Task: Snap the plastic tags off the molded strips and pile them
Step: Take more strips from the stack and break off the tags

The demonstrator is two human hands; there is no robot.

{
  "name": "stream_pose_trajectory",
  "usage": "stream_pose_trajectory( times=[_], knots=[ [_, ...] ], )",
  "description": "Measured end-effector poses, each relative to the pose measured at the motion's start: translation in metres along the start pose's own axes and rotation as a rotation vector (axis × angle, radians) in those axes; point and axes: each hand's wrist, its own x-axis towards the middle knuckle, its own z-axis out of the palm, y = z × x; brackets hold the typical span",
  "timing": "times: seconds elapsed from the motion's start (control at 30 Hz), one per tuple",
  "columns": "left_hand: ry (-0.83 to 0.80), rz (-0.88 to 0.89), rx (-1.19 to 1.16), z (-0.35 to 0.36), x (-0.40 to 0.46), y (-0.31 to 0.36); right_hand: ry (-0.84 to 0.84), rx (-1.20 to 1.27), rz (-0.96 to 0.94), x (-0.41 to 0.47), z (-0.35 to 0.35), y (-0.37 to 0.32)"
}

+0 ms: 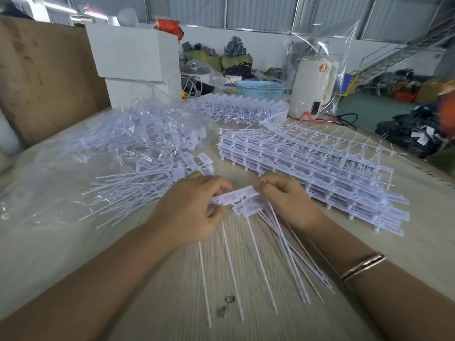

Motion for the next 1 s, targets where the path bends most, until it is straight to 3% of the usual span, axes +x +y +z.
stream_pose_trajectory(
  times=[0.27,0.47,0.6,0.77,0.87,1.0],
  knots=[
    [-0.006,0.102,0.134,0.001,0.005,-0.002,-0.187,0.035,-0.109,-0.006,0.005,-0.007],
    [-0.003,0.088,0.050,0.000,0.008,-0.008,-0.097,-0.072,-0.232,-0.003,0.006,-0.004],
    [-0.019,0.016,-0.064,0.001,0.006,-0.006,-0.008,-0.281,-0.295,-0.003,0.008,0.001],
    [0.084,0.023,-0.146,0.001,0.008,-0.002,-0.020,0.298,-0.057,-0.002,0.008,-0.002],
    [0.074,-0.014,-0.250,0.004,0.007,0.000,-0.063,0.396,-0.014,-0.001,0.008,0.000],
    [0.113,-0.167,-0.476,0.002,0.006,-0.006,0.069,0.614,0.070,0.002,-0.005,0.005]
  ],
)
